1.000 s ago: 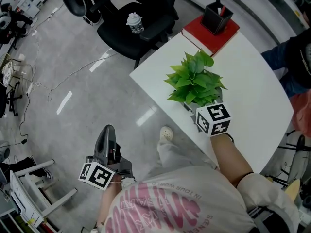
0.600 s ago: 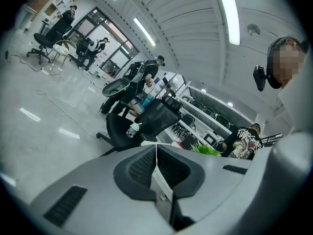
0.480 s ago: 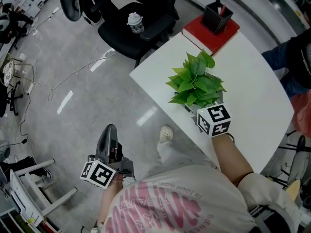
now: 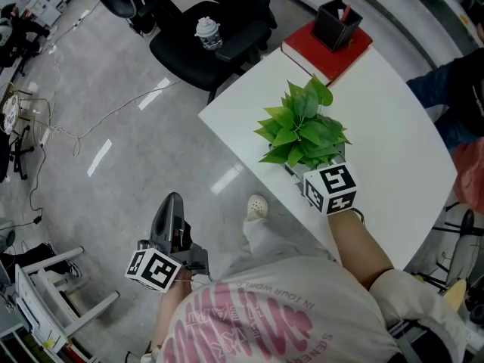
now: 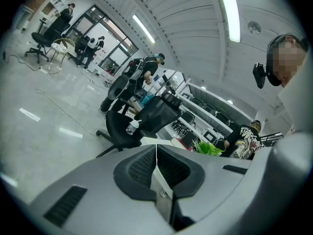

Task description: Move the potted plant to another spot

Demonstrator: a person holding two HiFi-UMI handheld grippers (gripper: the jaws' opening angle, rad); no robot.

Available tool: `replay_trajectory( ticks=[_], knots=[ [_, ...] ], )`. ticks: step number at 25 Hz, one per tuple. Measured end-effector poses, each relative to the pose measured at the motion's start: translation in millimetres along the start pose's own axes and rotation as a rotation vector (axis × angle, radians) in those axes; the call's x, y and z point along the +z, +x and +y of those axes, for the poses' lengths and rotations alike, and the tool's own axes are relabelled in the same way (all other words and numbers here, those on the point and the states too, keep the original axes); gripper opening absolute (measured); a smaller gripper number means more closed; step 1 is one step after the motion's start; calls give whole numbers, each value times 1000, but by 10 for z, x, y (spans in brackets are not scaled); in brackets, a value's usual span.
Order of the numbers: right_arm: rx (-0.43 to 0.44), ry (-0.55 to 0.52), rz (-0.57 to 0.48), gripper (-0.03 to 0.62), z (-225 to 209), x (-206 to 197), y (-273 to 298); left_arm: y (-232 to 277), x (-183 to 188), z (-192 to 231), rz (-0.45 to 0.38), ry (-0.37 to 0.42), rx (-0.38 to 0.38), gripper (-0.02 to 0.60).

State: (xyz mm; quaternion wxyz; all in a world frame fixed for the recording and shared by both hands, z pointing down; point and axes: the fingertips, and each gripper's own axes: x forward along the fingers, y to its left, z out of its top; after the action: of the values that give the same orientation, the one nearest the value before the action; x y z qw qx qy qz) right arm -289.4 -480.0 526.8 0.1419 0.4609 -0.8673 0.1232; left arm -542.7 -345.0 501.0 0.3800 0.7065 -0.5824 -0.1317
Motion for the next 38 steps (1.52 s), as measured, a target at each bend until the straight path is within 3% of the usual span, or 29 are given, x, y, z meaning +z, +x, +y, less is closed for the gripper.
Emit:
replay_trajectory(
  ticks=[38],
  knots=[
    [0, 0, -38, 568, 48, 52, -28, -165, -35, 146, -2, -16, 41, 26]
  ],
)
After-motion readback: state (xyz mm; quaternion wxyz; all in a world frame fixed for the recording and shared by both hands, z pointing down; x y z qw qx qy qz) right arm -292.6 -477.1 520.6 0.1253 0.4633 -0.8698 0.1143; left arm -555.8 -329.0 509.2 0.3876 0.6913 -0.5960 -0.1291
